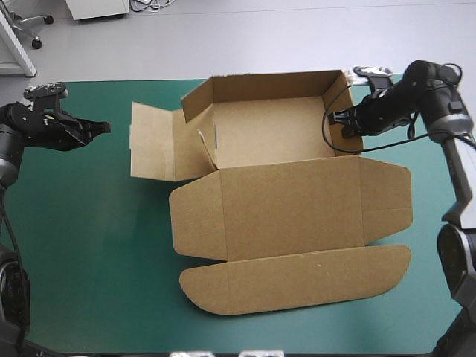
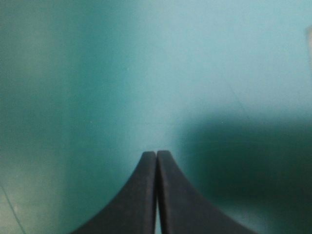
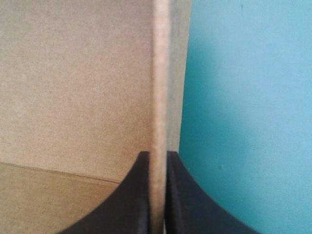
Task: Fold the box
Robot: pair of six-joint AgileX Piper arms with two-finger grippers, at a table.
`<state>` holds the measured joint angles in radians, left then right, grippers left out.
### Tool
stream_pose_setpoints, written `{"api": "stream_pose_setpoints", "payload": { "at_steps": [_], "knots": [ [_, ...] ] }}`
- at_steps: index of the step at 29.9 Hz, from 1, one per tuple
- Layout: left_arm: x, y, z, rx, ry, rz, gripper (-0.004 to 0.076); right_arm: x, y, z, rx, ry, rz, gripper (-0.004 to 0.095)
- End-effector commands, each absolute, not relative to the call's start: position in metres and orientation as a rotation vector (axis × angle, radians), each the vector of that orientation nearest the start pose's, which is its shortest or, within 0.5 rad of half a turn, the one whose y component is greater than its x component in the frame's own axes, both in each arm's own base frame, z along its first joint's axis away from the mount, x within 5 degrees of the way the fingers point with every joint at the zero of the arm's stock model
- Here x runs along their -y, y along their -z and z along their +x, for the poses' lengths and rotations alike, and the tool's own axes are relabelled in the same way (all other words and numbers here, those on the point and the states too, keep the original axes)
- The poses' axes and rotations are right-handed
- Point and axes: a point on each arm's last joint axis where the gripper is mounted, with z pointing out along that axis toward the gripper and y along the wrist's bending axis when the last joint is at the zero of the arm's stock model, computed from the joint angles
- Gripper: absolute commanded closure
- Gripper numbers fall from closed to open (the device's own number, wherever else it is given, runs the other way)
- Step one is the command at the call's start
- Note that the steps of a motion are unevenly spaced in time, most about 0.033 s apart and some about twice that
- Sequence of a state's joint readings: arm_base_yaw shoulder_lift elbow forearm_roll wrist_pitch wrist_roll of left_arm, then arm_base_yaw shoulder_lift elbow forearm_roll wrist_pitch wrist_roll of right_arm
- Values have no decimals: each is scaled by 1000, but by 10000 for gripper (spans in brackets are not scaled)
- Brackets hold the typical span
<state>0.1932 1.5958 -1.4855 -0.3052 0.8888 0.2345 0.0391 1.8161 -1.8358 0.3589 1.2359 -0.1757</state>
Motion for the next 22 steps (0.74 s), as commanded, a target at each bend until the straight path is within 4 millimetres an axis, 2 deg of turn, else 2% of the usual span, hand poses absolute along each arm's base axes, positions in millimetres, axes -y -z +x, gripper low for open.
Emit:
{"api": "stream_pose_setpoints", "payload": {
  "at_steps": [1, 6, 11, 16, 22],
  "knots": [
    [-43, -383, 341, -2325, 201, -81, 738, -36, -423, 356, -2424, -585, -232, 936],
    [-41, -383, 341, -2323, 219, -71, 738, -27, -454, 330, -2328, -573, -229, 936],
    [-38, -383, 340, -2338, 268, -75, 738, -33, -476, 306, -2246, -615, -261, 936],
    [-21, -385, 337, -2329, 504, 22, 738, -39, -489, 294, -2176, -682, -312, 936],
    [-3, -393, 332, -2270, 760, 114, 738, -39, -489, 294, -2179, -675, -310, 936]
  ]
}}
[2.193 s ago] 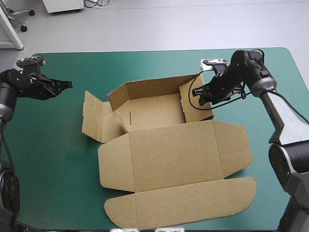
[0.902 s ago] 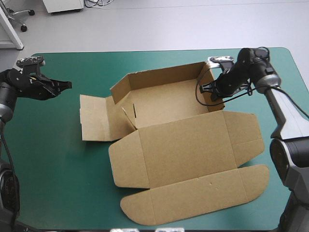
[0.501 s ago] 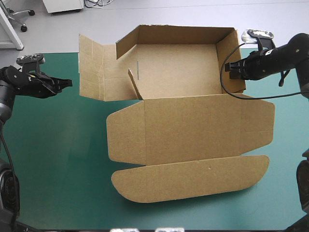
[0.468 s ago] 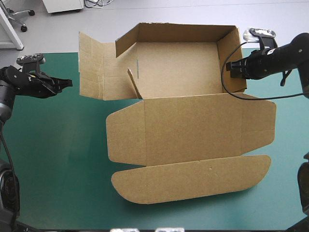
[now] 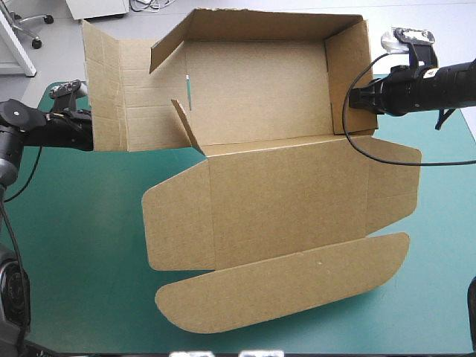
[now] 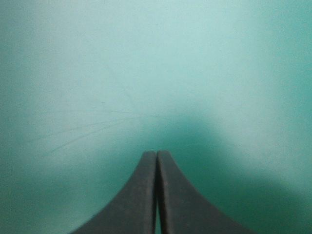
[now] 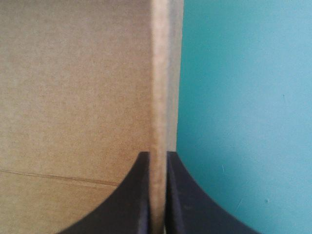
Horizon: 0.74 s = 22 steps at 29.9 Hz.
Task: Fold the box
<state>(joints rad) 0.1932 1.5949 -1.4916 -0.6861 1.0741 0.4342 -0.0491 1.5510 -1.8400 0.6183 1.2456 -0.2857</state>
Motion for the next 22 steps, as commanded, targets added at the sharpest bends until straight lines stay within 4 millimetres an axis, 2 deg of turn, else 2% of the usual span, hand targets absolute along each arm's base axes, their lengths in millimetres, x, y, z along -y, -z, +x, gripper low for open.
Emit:
{"api": "stream_pose_setpoints", "payload": {
  "at_steps": [1, 5, 8, 15, 22],
  "knots": [
    [-1, -395, 331, -2257, 796, 129, 738, -39, -488, 294, -2183, -669, -309, 936],
    [8, -400, 327, -2201, 938, 216, 738, -36, -487, 295, -2201, -635, -294, 936],
    [10, -401, 327, -2197, 964, 223, 738, -36, -482, 296, -2216, -644, -289, 936],
    [16, -392, 324, -2165, 1099, 250, 738, -36, -457, 304, -2275, -671, -264, 936],
    [19, -387, 323, -2148, 1145, 254, 738, -41, -437, 316, -2317, -722, -262, 936]
  ]
}}
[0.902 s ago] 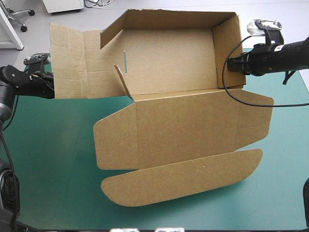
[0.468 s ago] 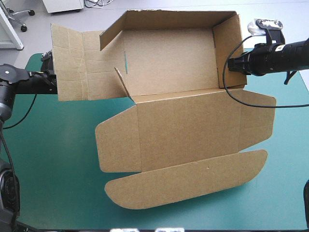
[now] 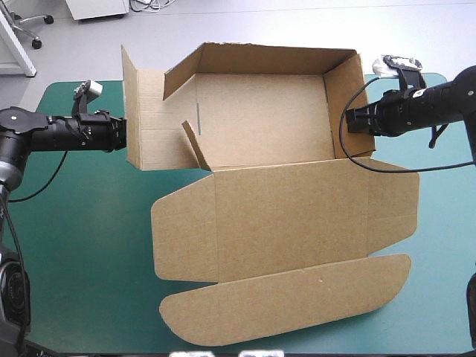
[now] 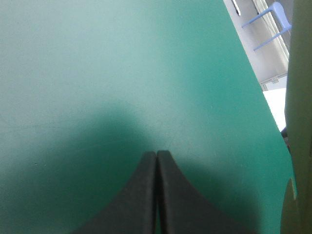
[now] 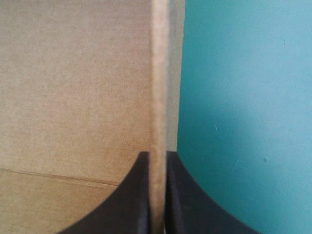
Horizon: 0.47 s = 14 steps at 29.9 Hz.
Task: Fold the box
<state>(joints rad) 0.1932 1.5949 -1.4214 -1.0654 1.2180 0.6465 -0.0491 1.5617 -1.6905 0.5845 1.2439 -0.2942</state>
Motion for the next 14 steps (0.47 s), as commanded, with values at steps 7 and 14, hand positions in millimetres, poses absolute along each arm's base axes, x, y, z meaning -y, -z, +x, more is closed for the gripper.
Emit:
{"api": "stream_pose_setpoints", "payload": {
  "at_steps": [7, 14],
  "knots": [
    [24, -388, 322, -2148, 1162, 284, 738, -63, -419, 332, -2355, -778, -326, 936],
    [26, -389, 322, -2135, 1182, 289, 738, -72, -404, 345, -2383, -762, -340, 936]
  ]
}}
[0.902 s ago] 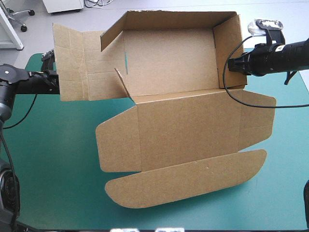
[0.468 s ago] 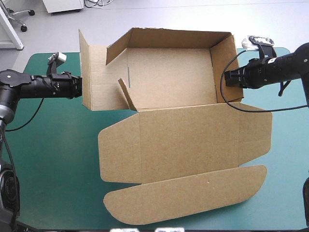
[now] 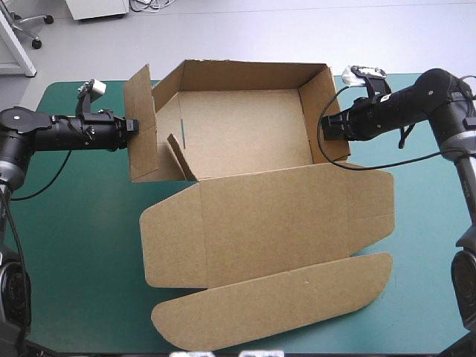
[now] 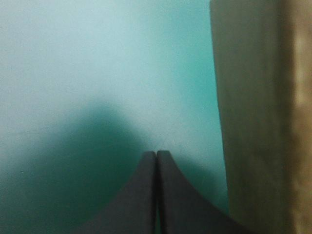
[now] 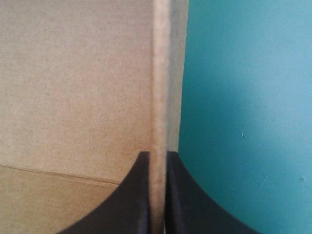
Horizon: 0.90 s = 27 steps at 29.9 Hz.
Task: Fold the box
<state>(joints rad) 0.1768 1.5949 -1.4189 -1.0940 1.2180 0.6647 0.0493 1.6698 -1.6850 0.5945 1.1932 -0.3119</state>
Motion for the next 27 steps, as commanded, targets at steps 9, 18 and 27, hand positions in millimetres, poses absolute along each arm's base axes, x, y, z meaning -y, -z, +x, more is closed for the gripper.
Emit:
{"api": "stream_pose_setpoints", "payload": {
  "at_steps": [9, 18, 27],
  "knots": [
    [28, -393, 320, -2093, 1231, 309, 738, -70, -388, 357, -2429, -740, -321, 936],
    [30, -397, 319, -2051, 1280, 316, 738, -70, -378, 365, -2452, -734, -307, 936],
    [34, -399, 319, -2035, 1306, 321, 738, -70, -370, 372, -2459, -732, -285, 936]
  ]
}}
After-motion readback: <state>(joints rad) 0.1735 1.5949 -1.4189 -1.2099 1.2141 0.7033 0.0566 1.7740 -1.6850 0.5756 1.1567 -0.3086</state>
